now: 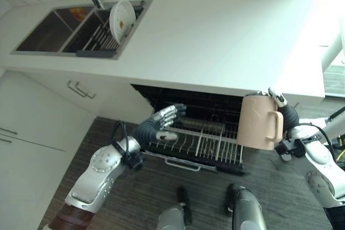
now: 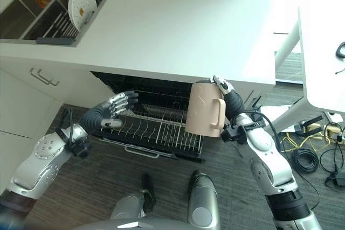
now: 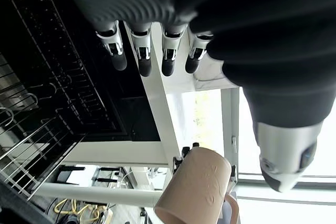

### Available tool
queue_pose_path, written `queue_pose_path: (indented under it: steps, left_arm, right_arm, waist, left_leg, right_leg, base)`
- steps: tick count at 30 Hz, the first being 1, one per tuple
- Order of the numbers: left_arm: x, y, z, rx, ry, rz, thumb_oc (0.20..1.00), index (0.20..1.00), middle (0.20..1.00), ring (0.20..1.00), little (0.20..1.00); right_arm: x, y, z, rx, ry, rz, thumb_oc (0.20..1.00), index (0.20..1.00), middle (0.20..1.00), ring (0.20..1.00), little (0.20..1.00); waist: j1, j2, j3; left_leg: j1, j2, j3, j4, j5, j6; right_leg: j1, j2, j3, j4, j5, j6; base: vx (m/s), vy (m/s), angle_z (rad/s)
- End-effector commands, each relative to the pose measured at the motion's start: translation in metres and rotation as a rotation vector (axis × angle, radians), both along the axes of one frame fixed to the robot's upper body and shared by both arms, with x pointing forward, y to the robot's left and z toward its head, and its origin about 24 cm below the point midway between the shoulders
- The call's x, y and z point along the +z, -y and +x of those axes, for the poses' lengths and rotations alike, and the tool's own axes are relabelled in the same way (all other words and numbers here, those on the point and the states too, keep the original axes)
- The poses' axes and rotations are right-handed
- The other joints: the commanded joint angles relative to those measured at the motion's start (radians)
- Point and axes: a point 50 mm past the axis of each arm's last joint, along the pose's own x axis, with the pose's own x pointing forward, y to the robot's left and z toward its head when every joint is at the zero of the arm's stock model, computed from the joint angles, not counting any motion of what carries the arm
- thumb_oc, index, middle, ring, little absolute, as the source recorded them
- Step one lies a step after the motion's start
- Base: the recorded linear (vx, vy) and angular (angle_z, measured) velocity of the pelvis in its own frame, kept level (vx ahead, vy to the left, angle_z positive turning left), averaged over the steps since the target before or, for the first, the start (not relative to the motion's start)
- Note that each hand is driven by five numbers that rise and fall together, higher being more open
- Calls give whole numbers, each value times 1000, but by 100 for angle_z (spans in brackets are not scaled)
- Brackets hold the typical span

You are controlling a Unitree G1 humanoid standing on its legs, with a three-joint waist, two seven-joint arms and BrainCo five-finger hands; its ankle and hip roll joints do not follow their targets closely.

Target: Place the dishes in the dishwasher.

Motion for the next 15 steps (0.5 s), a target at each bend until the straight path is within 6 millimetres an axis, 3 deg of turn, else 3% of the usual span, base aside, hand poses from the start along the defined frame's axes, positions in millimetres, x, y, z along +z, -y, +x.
queue_pose_path:
  steps: [1, 6, 15]
  left_arm:
    - [20, -8, 0, -4, 73, 113, 1000, 1000, 1000, 1000, 1000]
    - [-7, -27, 1, 68, -3, 435, 1000, 1000, 1000, 1000, 1000]
    - [-40, -41, 15, 149, -52, 699, 1000, 1000, 1000, 1000, 1000]
  right_arm:
    - [36, -14, 1, 79, 177, 94, 200, 200, 200, 200, 200]
    - [37, -15, 0, 88, 169, 98, 200, 200, 200, 200, 200]
    - [32, -22, 3, 127, 141, 108, 200, 200, 200, 200, 200]
  waist:
    - [-8, -58, -40]
    - [-9, -53, -40]
    - [-31, -60, -36]
  left_leg:
    - [0, 4, 39, 142, -161, 33]
    - [15, 2, 39, 142, -165, 36]
    - [32, 11, 50, 142, -167, 37]
  right_leg:
    - [154, -2, 17, -265, 132, 131]
    - [169, 3, 17, -265, 125, 131]
    - [180, 15, 34, -265, 118, 133]
  base:
    - [89, 17, 6]
    - [63, 15, 13]
    - [45, 5, 0]
